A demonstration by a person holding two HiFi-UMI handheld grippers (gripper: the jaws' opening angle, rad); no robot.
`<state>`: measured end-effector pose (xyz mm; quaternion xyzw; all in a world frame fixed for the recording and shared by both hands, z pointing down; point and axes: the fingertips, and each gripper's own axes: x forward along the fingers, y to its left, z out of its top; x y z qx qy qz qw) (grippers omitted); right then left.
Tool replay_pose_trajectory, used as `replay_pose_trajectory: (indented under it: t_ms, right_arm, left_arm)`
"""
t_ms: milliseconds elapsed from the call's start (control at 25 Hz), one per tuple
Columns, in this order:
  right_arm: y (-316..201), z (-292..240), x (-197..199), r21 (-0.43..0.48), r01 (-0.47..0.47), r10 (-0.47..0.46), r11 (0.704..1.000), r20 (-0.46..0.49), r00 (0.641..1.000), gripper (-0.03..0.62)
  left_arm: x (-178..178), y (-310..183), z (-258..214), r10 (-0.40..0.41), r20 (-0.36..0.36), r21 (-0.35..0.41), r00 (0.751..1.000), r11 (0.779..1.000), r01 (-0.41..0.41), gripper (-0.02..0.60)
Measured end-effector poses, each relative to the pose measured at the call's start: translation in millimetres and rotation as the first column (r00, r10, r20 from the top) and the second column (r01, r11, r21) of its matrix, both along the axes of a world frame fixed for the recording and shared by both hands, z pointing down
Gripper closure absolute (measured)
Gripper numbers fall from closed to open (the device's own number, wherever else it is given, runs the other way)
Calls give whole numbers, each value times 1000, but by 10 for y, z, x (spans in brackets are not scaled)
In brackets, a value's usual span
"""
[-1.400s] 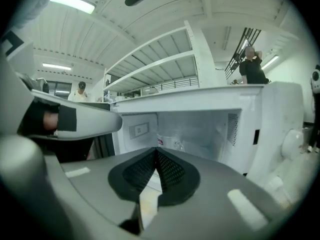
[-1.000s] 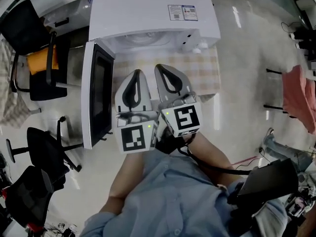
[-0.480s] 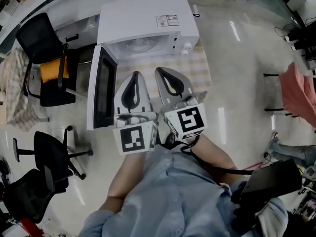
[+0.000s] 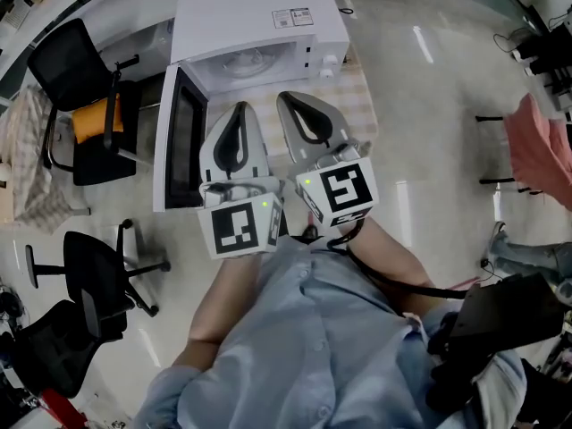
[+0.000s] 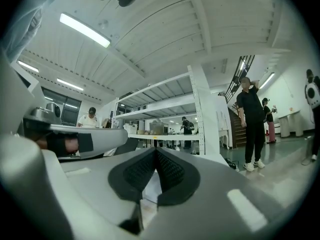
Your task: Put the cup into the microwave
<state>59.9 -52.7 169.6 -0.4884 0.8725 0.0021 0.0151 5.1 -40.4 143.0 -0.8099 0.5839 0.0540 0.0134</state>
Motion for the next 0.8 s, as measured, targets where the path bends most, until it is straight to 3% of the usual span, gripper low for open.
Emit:
replay_pose_trajectory:
  t_ms: [800]
  right_arm:
    - [11,-21,62,15,-7,7,1000,11,1000,593]
  left_arm:
    - [23,-7,20,-10,-11,1,1000,1000,10,575]
